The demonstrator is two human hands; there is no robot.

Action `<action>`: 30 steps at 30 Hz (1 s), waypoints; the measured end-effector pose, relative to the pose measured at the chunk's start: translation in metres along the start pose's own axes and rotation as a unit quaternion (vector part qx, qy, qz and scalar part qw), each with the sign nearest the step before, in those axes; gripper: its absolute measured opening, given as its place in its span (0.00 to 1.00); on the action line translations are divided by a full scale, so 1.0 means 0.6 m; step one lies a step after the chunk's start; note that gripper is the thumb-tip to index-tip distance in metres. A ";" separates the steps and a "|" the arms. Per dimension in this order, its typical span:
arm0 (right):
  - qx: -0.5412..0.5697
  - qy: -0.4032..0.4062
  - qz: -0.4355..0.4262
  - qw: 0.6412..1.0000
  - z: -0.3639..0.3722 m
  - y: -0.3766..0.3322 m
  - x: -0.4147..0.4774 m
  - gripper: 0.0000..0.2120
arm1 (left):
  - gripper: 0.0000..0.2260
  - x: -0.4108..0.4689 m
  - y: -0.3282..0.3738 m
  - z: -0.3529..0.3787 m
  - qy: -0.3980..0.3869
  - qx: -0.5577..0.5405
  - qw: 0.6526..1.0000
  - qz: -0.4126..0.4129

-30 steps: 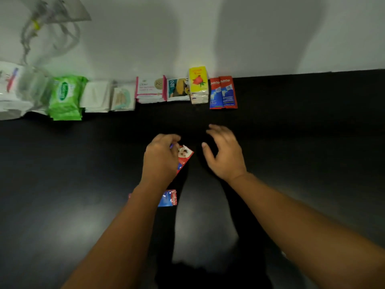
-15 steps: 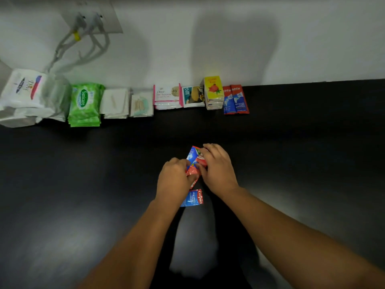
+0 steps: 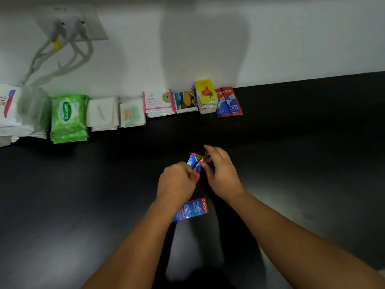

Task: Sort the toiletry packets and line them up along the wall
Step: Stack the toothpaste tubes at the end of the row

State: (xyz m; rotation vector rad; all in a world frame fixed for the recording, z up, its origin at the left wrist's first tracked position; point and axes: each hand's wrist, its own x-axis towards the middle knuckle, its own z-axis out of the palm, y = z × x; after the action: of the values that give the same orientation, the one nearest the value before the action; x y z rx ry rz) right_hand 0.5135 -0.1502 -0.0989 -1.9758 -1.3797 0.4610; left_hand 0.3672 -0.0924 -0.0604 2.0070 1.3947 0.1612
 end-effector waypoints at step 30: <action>0.322 0.030 0.205 0.924 -0.174 0.093 0.204 0.02 | 0.08 0.231 0.234 0.077 0.100 -0.332 0.938 -0.031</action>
State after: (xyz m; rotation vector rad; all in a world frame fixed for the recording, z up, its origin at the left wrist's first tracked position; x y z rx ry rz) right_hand 0.6627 -0.0831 -0.0529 -1.6808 -0.6345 0.9067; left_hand 0.5564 -0.0207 -0.0503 1.4075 1.2918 0.7236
